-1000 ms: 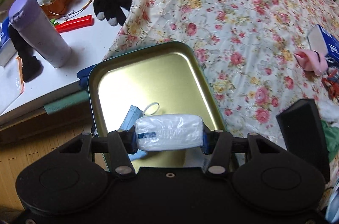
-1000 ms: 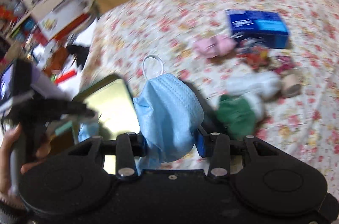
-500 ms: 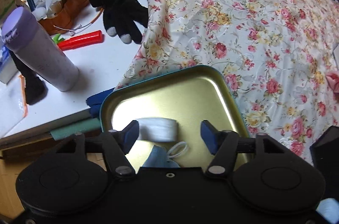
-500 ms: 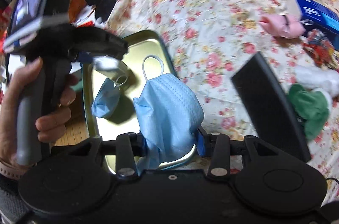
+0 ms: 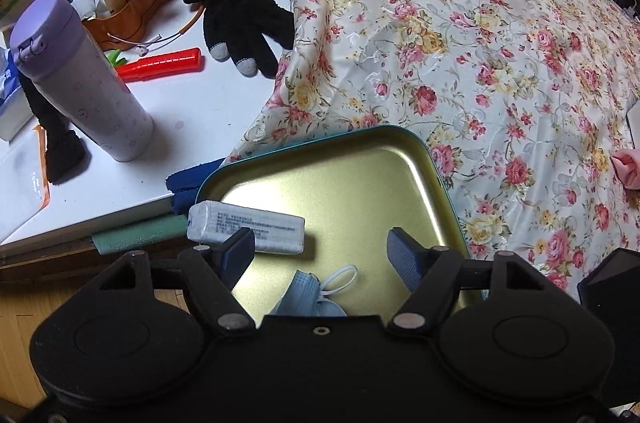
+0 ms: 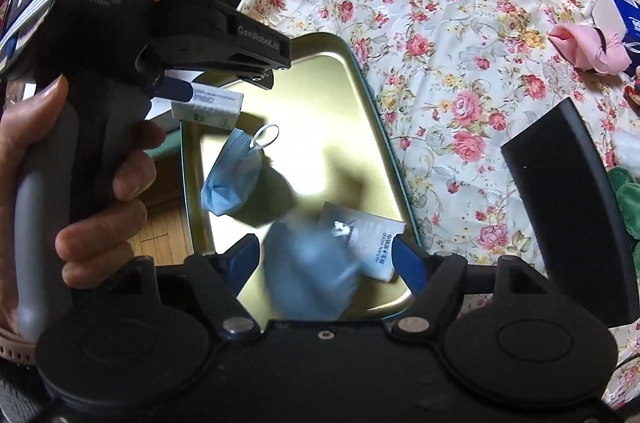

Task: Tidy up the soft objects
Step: 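Lower the blue mask into the gold tray and open the right gripper, then move both grippers back over the pile of soft items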

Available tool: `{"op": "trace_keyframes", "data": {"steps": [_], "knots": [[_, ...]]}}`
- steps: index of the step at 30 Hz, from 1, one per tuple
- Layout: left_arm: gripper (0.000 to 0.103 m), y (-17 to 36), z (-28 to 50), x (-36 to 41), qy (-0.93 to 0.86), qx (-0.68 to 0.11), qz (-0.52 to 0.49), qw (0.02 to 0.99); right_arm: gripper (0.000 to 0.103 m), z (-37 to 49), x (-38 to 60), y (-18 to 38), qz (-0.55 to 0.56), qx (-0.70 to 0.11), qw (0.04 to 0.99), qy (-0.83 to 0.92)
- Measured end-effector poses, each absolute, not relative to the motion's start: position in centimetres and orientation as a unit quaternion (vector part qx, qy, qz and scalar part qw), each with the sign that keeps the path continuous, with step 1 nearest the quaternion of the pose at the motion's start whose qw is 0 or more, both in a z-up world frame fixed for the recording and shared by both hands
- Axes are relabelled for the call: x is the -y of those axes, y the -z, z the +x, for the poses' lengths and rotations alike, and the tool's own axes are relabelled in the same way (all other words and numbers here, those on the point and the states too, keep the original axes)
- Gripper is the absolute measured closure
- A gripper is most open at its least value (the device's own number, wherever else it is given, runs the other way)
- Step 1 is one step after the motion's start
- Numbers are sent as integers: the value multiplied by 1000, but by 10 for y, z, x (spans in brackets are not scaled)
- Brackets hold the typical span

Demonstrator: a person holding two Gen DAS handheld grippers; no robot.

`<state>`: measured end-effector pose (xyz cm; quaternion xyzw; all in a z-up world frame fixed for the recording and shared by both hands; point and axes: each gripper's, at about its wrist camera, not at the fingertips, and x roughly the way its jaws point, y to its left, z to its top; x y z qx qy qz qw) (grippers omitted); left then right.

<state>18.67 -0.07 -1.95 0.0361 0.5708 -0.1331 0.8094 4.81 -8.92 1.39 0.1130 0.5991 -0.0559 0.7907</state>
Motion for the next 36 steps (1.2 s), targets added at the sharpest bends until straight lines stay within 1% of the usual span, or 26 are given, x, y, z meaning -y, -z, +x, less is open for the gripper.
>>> {"op": "trace_keyframes", "data": {"steps": [11,17,36], "knots": [[34,23,185,4,136,-577,39,805,31,39,92,-23,107,-595,793,69],[34,20,180,7,129,-563,59,814,31,36,92,-28,99,-589,798,76],[33,36,169,13,132,-586,79,796,31,7,113,-43,119,-589,792,106]]}}
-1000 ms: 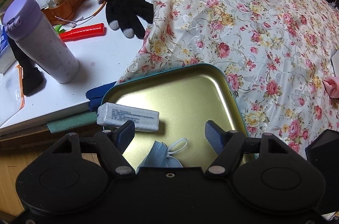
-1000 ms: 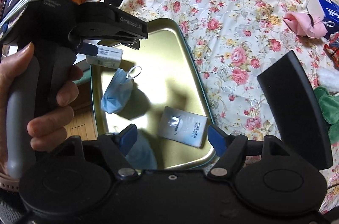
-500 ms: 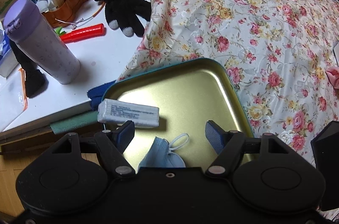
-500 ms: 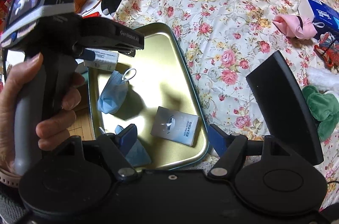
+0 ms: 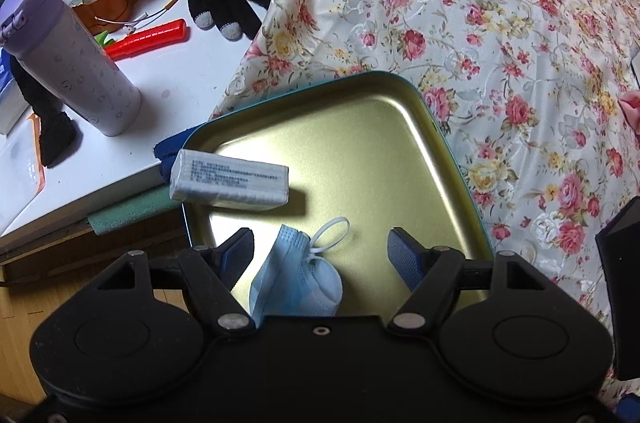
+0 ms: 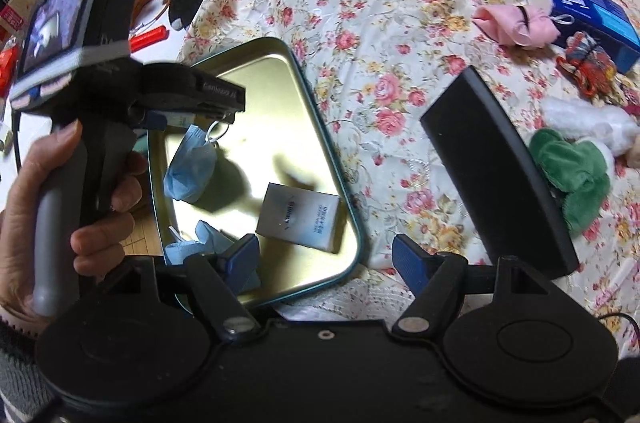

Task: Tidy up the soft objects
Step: 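Move both grippers back over the pile of soft items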

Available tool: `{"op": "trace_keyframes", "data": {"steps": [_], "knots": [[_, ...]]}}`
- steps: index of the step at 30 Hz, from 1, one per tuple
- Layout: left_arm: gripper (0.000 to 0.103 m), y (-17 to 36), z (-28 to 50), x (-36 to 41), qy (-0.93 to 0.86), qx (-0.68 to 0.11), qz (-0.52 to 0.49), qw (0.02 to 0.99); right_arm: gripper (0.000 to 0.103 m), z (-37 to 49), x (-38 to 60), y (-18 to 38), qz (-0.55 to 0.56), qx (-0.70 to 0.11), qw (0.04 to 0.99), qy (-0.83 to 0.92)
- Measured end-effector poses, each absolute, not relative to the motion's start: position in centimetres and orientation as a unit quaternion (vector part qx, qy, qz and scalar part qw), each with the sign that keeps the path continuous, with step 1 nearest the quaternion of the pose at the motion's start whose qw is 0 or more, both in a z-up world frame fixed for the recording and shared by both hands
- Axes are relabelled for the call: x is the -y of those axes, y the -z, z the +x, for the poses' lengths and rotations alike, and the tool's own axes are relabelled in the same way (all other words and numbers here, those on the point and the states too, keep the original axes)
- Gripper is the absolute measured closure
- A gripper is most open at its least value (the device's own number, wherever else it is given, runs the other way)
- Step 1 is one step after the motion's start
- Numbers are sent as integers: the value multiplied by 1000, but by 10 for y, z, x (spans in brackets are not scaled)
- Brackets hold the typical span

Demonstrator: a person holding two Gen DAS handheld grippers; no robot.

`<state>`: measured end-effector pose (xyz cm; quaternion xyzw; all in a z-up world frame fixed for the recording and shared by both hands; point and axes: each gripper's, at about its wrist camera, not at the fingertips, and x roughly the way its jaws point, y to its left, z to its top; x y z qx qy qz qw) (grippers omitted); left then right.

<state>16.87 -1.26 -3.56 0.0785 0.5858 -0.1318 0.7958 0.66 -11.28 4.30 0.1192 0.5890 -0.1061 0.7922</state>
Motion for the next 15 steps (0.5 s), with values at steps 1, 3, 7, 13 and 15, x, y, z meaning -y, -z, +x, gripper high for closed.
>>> {"op": "trace_keyframes", "data": {"steps": [1,3,7,13,15], "knots": [[33,35,167,13,131,-585,80,797,31,4,115,-45,121,-586,794,107],[33,34,162,12,127,-582,83,799,31,-3,120,-51,125,-580,798,110],[33,28,151,11,125,-579,76,802,31,-17,132,-61,135,-568,803,117],[33,20,122,17,134,-580,75,800,31,-40,154,-71,152,-561,802,136],[33,18,113,19,137,-581,74,799,31,-47,163,-73,159,-559,800,146]]}}
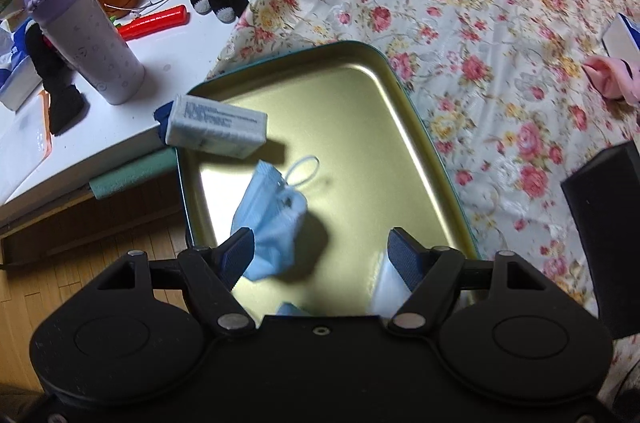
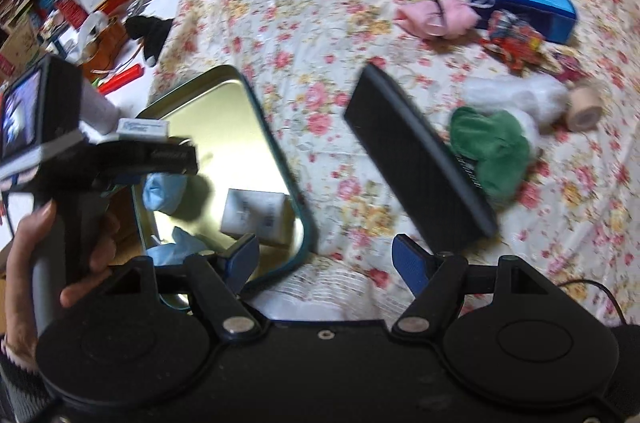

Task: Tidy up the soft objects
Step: 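Move both grippers back over the pile of soft items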

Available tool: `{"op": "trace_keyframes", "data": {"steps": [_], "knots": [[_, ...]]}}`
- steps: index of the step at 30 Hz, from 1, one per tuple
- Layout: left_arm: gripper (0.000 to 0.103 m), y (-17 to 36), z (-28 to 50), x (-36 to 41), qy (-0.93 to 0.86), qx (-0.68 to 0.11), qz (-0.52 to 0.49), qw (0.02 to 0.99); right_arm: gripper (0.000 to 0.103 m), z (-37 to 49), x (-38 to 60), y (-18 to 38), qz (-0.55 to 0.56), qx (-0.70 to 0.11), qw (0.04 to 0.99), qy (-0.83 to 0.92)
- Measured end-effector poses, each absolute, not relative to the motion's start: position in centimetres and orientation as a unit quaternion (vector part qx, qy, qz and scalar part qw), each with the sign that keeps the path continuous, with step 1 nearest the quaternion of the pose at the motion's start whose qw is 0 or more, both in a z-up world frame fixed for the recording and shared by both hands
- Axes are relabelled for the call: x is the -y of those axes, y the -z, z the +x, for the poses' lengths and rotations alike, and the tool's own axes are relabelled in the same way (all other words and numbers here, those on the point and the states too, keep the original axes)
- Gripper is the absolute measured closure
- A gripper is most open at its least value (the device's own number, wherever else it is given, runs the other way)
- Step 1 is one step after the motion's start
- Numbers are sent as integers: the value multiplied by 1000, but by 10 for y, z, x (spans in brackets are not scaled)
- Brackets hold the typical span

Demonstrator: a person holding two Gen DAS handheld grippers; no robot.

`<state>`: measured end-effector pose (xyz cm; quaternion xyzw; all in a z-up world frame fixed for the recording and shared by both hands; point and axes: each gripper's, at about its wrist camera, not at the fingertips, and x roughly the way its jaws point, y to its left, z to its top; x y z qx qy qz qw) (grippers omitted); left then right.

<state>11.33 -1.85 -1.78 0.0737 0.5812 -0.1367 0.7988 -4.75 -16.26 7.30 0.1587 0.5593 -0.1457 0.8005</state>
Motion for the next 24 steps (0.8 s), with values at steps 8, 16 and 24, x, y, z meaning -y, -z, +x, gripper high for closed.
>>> {"op": "trace_keyframes", "data": {"steps": [8,16,24], "knots": [[33,7,82,30,150,-581,83,796,31,-82,208,-84,196,-538,798,188],[33,-12,59,55,179,-569,101,796,30,-120,271,-99,226,-504,793,258],[33,-33,42,88,213,-554,123,795,30,-150,335,-107,252,-475,778,326]]}}
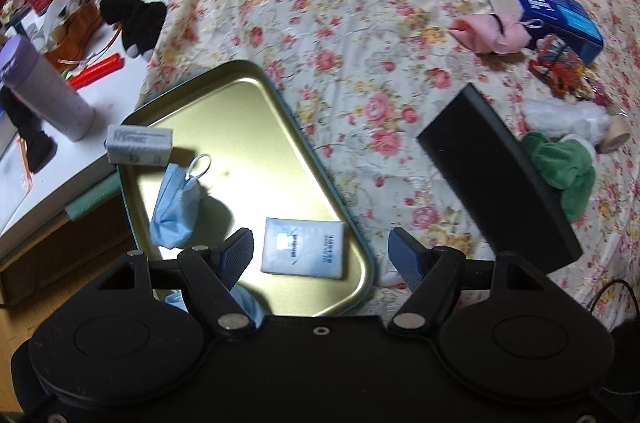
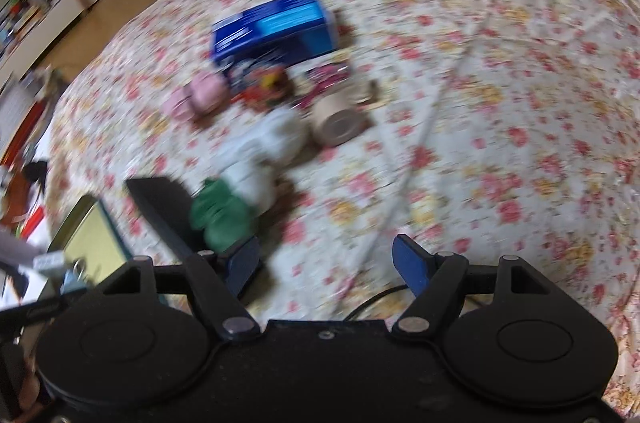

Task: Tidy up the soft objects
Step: 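Move both grippers back over the pile of soft items, then reach the right gripper toward the beige tape roll while the left gripper approaches the white plush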

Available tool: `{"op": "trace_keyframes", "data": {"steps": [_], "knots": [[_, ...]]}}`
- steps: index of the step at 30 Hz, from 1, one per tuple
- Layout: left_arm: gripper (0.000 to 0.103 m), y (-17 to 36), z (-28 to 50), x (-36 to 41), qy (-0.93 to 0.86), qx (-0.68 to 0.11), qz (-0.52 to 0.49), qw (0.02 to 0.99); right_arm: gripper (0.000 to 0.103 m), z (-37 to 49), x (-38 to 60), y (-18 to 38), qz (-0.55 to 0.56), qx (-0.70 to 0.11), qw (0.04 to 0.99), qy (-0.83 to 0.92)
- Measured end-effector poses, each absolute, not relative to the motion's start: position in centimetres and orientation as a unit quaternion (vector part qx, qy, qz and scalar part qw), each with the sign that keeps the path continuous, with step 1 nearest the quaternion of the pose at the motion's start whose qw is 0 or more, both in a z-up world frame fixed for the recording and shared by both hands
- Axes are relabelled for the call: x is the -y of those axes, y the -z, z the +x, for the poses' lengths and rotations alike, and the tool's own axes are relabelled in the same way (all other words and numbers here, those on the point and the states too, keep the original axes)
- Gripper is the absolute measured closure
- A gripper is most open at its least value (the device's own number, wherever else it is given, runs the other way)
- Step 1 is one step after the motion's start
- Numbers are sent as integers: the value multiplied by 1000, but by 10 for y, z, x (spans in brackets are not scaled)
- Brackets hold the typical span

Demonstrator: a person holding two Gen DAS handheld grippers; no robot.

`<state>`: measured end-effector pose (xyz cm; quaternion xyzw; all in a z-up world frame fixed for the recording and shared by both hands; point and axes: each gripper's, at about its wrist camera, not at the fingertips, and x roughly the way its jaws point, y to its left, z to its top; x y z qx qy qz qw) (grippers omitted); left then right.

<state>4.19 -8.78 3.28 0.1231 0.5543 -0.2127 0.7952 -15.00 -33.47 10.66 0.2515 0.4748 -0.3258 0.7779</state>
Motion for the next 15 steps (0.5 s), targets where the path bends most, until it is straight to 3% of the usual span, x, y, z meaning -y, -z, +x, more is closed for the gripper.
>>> {"op": "trace_keyframes", "data": {"steps": [7,10,15], "knots": [[32,-51,31,116,240,-537,147,795,29,-153,381,-105,257,-465,763,368],[25,-57,31,127,251,-533,149,794,28,-149,397,-101,259,-466,757,379],[25,-65,29,144,260,-523,163,795,28,-139,419,-88,269,-470,746,387]]}}
